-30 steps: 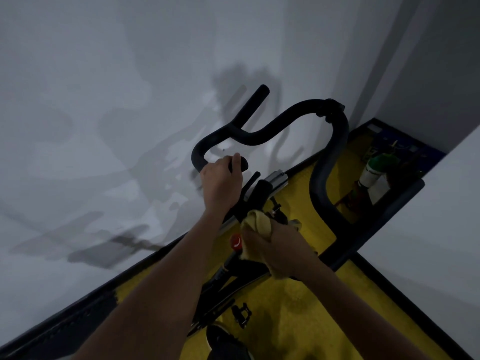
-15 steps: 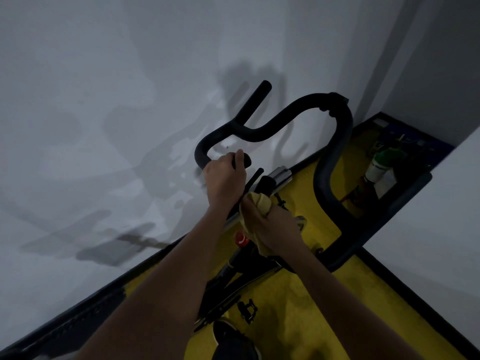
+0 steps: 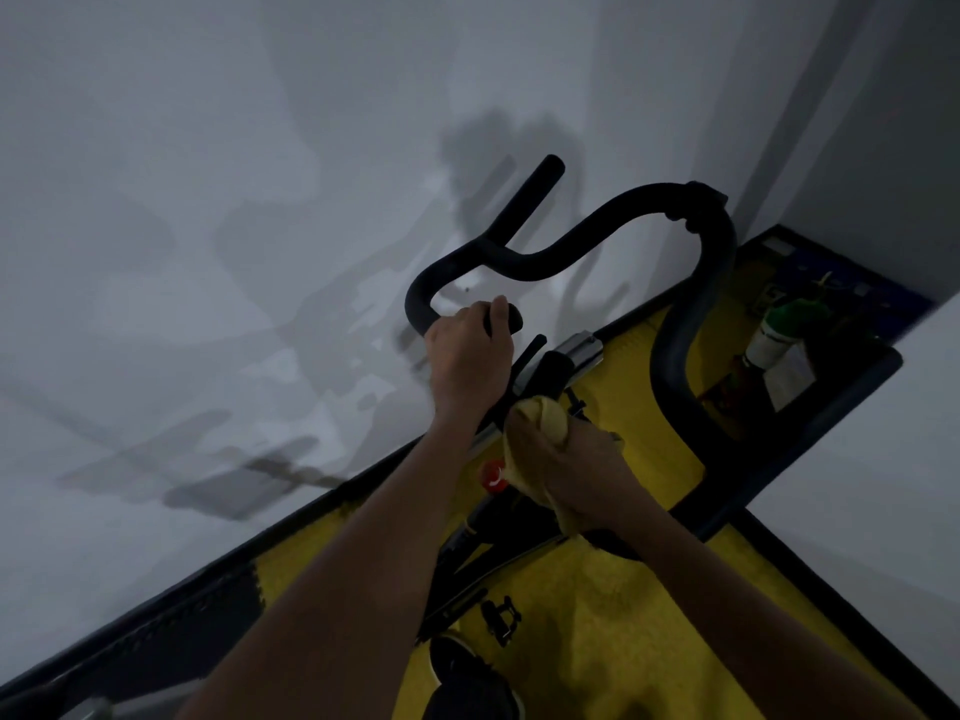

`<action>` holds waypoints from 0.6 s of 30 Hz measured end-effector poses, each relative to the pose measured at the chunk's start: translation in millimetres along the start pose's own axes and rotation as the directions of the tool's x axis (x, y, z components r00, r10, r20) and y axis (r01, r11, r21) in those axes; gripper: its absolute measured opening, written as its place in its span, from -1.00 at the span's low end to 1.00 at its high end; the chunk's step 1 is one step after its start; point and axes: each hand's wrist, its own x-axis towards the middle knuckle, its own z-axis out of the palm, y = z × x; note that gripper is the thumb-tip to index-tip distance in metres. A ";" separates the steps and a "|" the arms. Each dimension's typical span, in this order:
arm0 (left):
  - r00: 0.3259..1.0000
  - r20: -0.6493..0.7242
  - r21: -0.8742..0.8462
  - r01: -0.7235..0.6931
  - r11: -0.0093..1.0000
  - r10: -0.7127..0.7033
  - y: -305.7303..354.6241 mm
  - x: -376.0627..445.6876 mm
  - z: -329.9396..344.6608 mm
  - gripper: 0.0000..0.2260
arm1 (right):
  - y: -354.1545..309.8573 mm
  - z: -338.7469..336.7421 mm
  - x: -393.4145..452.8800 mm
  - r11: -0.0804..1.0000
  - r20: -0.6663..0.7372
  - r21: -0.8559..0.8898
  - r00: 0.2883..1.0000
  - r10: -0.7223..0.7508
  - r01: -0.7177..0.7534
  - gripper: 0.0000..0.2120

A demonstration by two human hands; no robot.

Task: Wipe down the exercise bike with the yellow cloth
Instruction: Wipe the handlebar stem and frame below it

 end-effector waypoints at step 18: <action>1.000 0.006 0.023 0.026 0.999 -0.026 -0.1 2.0 1.2 -0.54 | -3.3 2.0 5.4 1.000 -0.022 0.009 1.000 0.000 0.001 -0.49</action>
